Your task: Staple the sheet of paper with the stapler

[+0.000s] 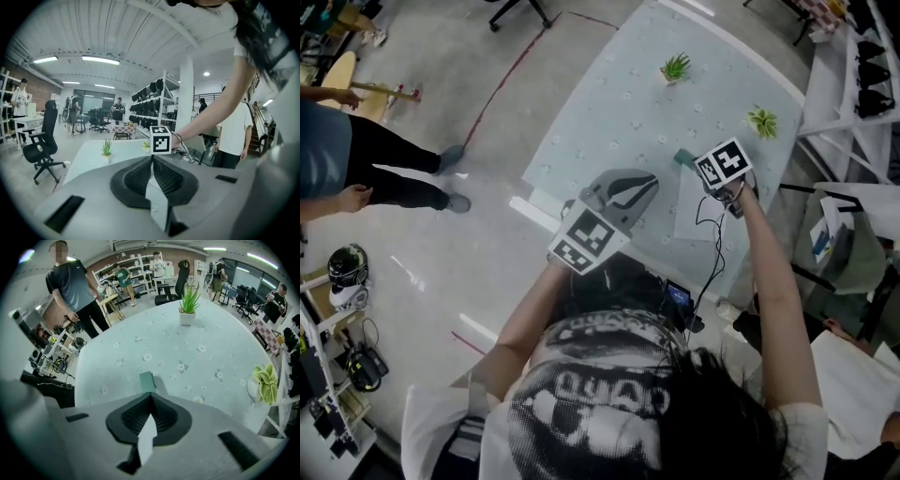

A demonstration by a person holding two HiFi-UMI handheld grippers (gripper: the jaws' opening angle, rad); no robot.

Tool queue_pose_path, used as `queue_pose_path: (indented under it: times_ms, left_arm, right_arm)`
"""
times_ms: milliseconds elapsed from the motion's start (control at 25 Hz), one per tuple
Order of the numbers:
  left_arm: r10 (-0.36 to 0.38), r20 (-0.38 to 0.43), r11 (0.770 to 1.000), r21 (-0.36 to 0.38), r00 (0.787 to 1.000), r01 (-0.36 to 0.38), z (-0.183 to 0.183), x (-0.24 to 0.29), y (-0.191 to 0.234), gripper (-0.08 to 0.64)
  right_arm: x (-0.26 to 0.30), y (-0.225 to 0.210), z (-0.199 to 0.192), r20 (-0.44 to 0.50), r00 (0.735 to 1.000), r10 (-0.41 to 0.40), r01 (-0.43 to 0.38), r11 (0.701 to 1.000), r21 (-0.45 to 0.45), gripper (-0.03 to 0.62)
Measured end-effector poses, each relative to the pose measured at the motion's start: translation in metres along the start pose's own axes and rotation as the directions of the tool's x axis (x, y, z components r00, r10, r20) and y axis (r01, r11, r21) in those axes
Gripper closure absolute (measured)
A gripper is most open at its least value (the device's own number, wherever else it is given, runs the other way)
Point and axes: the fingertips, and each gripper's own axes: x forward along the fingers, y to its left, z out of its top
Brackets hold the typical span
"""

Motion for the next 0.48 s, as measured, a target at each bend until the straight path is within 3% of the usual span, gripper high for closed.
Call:
queue_pose_path:
  times_ms: [200, 480]
  left_arm:
    - [0.001, 0.007, 1.0, -0.021, 1.0, -0.001, -0.004, 0.004, 0.011, 0.543]
    - [0.006, 0.023, 1.0, -0.017, 1.0, -0.005, -0.001, 0.008, 0.021, 0.543]
  right_arm:
    - [0.005, -0.001, 0.0, -0.041, 0.999, 0.034, -0.033, 0.999, 0.028, 0.592]
    - [0.008, -0.003, 0.0, -0.05, 0.999, 0.009, -0.006, 0.998, 0.059, 0.592]
